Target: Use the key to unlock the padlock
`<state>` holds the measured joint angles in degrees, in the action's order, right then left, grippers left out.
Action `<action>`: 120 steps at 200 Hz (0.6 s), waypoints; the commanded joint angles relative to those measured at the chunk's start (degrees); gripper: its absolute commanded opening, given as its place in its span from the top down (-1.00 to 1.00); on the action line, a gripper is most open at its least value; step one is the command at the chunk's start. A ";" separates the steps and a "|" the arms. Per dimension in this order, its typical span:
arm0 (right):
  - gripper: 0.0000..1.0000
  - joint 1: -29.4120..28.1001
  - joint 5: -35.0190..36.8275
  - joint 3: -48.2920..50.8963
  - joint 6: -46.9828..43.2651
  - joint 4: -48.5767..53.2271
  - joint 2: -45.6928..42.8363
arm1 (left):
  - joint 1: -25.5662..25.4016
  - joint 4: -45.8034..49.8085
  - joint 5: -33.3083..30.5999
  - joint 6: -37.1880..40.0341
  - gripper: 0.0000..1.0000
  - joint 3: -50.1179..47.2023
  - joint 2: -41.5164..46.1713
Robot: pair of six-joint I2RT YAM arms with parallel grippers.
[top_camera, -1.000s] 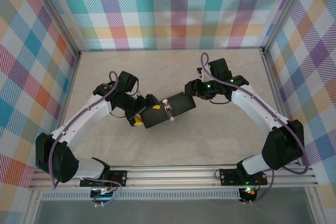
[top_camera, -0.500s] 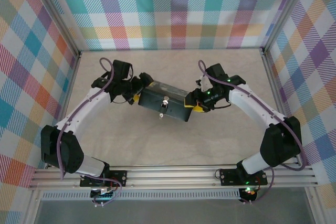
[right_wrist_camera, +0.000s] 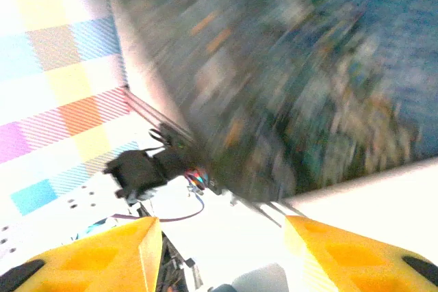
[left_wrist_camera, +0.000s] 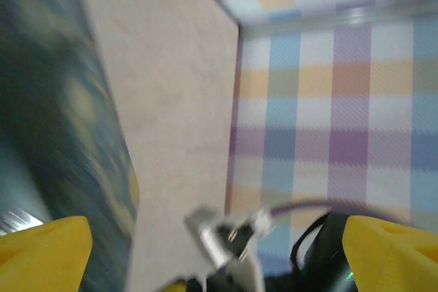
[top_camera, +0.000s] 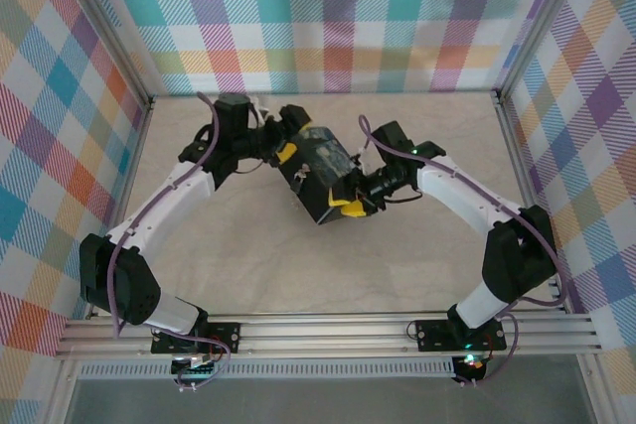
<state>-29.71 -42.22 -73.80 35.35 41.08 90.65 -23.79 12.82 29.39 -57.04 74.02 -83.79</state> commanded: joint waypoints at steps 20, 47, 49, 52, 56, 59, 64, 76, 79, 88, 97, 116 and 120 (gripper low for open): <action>0.02 0.04 -1.23 -2.08 -0.64 -5.64 -3.35 | -1.11 4.37 5.39 -0.37 -0.87 0.62 2.06; 0.01 0.92 -0.25 -0.93 -1.38 -5.22 -4.02 | -1.03 10.35 2.25 3.95 -0.87 2.46 2.21; 0.01 0.96 -0.11 -0.91 -1.57 -5.04 -4.04 | -1.00 11.39 1.61 4.83 -0.87 2.65 2.29; -0.01 1.02 0.14 -0.95 -2.03 -4.62 -4.13 | -0.94 13.06 0.39 6.14 -0.88 3.15 2.37; -0.04 1.15 0.57 -1.05 -2.75 -4.14 -4.29 | -0.86 15.28 -1.21 7.85 -0.88 3.74 2.42; -0.06 1.27 0.96 -1.15 -3.23 -3.69 -4.40 | -0.78 16.48 -2.63 9.39 -0.90 4.10 2.48; -0.11 1.41 1.86 -1.29 -4.36 -2.89 -4.51 | -0.46 18.70 -4.43 11.38 -0.91 4.38 2.53; -0.21 1.66 3.85 -1.93 -7.56 -1.29 -4.44 | 0.74 20.26 -6.77 13.53 -0.94 2.74 2.40; -0.25 1.68 4.51 -2.08 -8.45 -1.18 -4.39 | 1.02 19.86 -7.07 13.76 -0.94 2.12 2.40; -0.33 1.65 6.32 -2.22 -10.07 -1.75 -4.02 | 2.02 18.35 -7.19 13.82 -0.96 -0.35 2.33; -0.40 1.58 8.64 -2.48 -12.33 -2.50 -3.46 | 2.93 17.52 -7.44 14.39 -0.96 -1.91 1.38; -0.52 1.50 16.11 -2.17 -15.16 -3.22 -1.49 | 4.66 18.67 -10.81 18.61 -0.96 -1.18 -1.61; -0.54 1.50 16.61 -2.01 -15.38 -3.76 -1.09 | 4.94 19.35 -12.09 19.92 -0.96 -0.47 -2.44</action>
<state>-28.45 -34.09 -75.33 26.24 37.78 87.92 -20.71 28.38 23.35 -44.75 73.28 -83.20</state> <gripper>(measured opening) 0.748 0.980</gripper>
